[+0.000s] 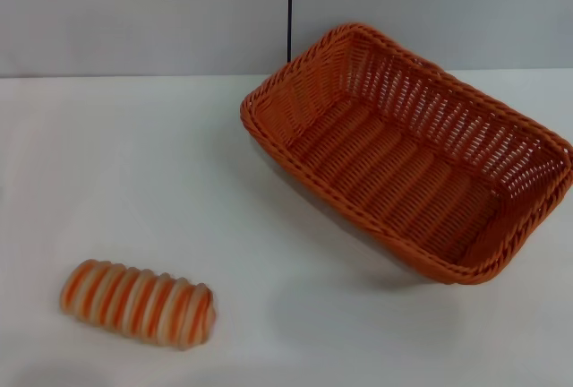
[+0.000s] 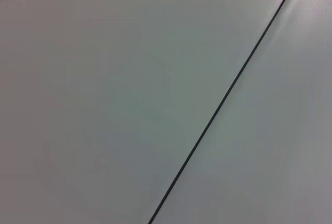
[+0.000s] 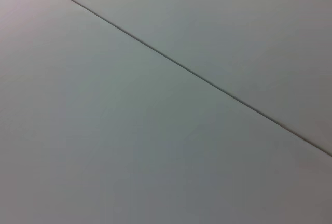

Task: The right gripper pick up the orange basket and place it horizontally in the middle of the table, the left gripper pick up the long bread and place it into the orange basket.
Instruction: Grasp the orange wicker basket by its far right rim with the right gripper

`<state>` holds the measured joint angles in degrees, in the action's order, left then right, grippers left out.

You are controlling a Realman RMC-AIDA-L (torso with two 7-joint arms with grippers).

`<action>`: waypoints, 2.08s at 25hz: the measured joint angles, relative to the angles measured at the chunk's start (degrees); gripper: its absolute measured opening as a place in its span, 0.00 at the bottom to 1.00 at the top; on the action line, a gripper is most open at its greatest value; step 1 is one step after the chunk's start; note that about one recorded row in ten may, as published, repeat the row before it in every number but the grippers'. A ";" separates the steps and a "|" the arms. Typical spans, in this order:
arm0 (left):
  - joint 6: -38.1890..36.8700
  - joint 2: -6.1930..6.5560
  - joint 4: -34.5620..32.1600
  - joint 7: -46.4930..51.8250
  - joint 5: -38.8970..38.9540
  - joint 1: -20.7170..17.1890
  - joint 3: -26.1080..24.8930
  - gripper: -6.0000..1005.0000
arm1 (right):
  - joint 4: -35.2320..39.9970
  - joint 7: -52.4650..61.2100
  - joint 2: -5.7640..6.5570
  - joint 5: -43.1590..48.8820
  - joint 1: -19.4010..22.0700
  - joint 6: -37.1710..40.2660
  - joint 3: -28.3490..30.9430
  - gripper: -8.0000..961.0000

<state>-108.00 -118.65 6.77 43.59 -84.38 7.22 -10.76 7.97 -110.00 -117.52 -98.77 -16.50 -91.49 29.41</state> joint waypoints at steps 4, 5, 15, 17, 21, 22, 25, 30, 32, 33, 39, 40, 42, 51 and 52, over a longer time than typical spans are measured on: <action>-0.09 0.00 0.08 0.00 -0.16 0.04 0.09 0.81 | 0.00 0.02 -0.02 -0.32 0.22 0.51 0.03 0.50; -0.13 0.00 0.08 0.00 -0.16 0.02 0.10 0.81 | -0.01 0.03 -0.03 -0.48 0.31 0.72 0.04 0.50; -2.88 0.00 0.12 0.43 -0.17 0.20 0.31 0.81 | -0.15 0.60 -0.63 -0.73 0.15 0.57 0.04 0.50; -3.41 0.00 0.16 0.46 -0.17 0.28 0.38 0.81 | -0.15 0.64 -0.92 -0.73 0.41 0.39 0.04 0.50; -4.08 0.07 0.17 0.56 -0.20 0.16 0.51 0.81 | -0.14 0.66 -1.30 -0.73 1.40 0.25 0.04 0.50; -4.23 0.07 0.17 0.48 -0.22 0.12 0.55 0.81 | -0.15 0.66 -1.31 -0.73 1.72 0.21 0.04 0.50; -4.40 0.07 0.18 0.29 -0.23 0.15 0.57 0.81 | -0.27 0.53 -1.40 -0.73 2.89 0.16 0.03 0.50; -4.47 0.10 0.18 0.33 -0.19 0.49 0.29 0.81 | -2.66 0.23 -1.48 -0.73 4.86 0.09 0.78 0.50; -4.49 0.10 0.17 0.53 0.01 0.76 0.02 0.81 | -2.52 1.47 -1.41 -0.33 5.00 -0.11 0.27 0.50; -4.50 0.10 0.17 0.57 0.00 0.89 0.01 0.81 | -1.44 2.95 -1.24 0.37 4.92 -0.26 -0.76 0.50; -3.98 0.13 -0.02 0.74 -0.19 1.12 0.29 0.81 | 15.24 22.07 3.13 5.23 2.03 -1.15 -16.78 0.50; -3.90 0.13 -0.06 0.74 -0.21 1.12 0.34 0.81 | 18.58 25.79 4.24 5.63 1.48 -1.47 -21.01 0.50; -3.79 0.14 -0.11 0.74 -0.21 1.12 0.47 0.81 | 25.67 32.76 6.29 6.03 0.83 -2.11 -30.50 0.50; -3.15 0.36 -0.60 0.91 -0.27 0.97 3.14 0.81 | 57.66 59.13 10.79 14.94 -2.79 -5.38 -56.08 0.50; -3.15 0.37 -0.63 0.92 -0.28 0.98 3.29 0.81 | 60.11 61.48 11.27 18.11 -3.77 -6.08 -57.24 0.50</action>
<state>-111.15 -118.28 6.14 44.51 -84.66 8.19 -7.48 68.07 -48.52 -106.25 -80.66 -20.27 -97.57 -27.83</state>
